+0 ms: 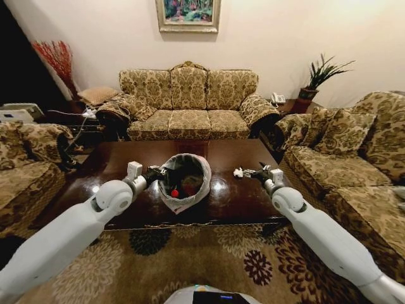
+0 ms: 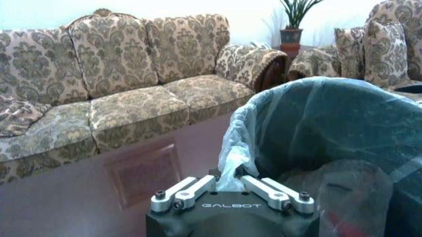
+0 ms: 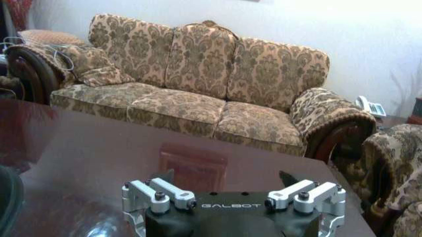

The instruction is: Move to the front of the table and place the trash on the table into the trash bin.

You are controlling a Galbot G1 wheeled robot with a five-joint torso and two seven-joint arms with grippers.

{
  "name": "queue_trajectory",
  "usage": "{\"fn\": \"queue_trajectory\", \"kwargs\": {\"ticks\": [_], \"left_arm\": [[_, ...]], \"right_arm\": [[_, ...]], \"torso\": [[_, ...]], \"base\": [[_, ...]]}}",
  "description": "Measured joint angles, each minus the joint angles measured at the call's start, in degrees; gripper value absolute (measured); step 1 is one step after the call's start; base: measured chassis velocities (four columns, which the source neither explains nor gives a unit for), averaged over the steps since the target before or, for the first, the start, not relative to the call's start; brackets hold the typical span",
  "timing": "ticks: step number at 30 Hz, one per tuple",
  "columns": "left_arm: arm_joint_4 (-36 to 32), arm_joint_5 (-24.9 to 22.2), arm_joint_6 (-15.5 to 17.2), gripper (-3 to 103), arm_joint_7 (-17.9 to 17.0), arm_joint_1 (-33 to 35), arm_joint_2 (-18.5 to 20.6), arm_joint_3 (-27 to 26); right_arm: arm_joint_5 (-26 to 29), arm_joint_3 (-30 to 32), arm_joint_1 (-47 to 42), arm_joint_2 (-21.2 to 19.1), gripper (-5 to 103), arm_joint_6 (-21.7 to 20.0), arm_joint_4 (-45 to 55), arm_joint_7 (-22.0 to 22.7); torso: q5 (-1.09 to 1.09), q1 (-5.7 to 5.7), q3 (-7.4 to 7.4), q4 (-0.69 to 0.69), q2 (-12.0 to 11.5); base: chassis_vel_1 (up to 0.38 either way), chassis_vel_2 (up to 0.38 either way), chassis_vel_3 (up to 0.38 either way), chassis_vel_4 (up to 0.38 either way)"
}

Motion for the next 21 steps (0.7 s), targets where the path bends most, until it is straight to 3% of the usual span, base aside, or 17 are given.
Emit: {"fn": "queue_trajectory", "kwargs": {"ticks": [11, 21], "left_arm": [[-0.3, 0.6, -0.1, 2, 0.0, 0.4, 0.2, 0.1], [-0.7, 1.6, -0.1, 2, -0.7, 1.5, -0.1, 0.0]], "right_arm": [[0.0, -0.2, -0.4, 0.2, 100, -0.4, 0.8, 2.1], [0.1, 1.2, -4.5, 1.4, 100, 1.0, -0.6, 3.0]], "torso": [[-0.01, 0.08, 0.03, 0.01, 0.0], [-0.01, -0.05, -0.02, 0.04, 0.0]], "base": [[-0.203, 0.197, 0.204, -0.2], [-0.029, 0.052, 0.009, -0.025]]}}
